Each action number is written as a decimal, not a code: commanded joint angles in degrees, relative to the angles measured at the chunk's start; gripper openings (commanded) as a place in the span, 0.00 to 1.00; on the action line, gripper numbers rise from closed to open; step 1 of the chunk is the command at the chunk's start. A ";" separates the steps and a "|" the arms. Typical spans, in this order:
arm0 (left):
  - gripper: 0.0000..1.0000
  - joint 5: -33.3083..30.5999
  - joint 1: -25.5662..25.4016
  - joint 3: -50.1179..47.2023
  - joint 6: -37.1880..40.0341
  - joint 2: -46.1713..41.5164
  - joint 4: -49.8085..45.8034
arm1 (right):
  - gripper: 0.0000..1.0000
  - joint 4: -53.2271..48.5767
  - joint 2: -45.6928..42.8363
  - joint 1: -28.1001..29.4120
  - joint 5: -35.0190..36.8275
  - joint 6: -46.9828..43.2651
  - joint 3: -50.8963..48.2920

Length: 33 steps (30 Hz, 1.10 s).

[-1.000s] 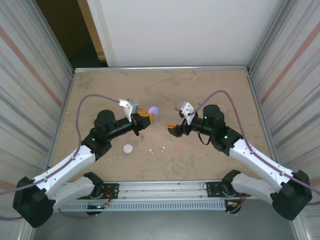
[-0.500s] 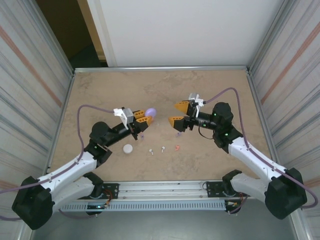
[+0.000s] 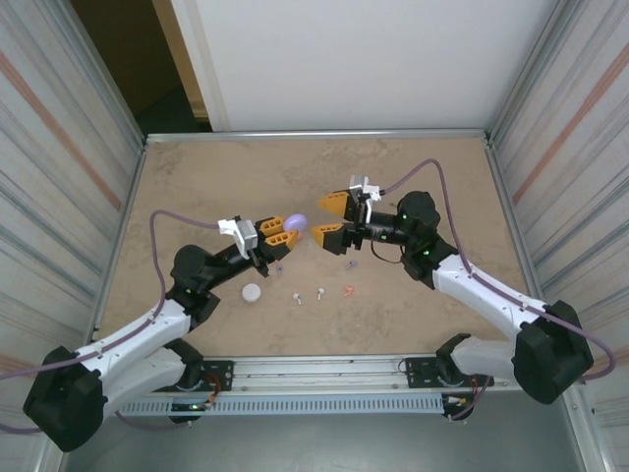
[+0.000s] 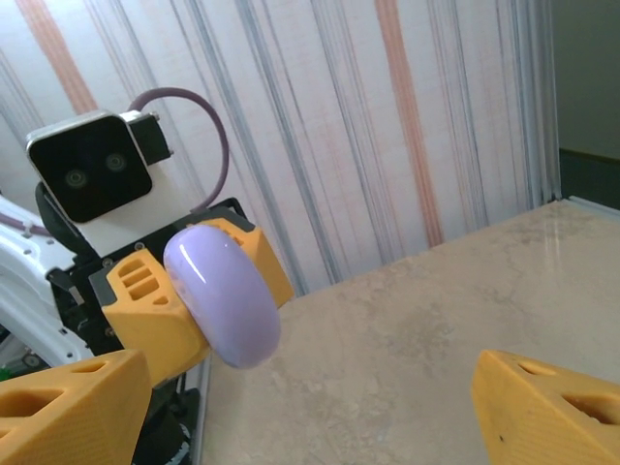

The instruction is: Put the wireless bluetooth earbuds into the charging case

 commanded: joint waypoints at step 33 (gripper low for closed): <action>0.00 2.58 -0.38 0.29 1.12 1.39 3.59 | 0.83 2.59 5.82 0.26 1.30 -1.40 6.64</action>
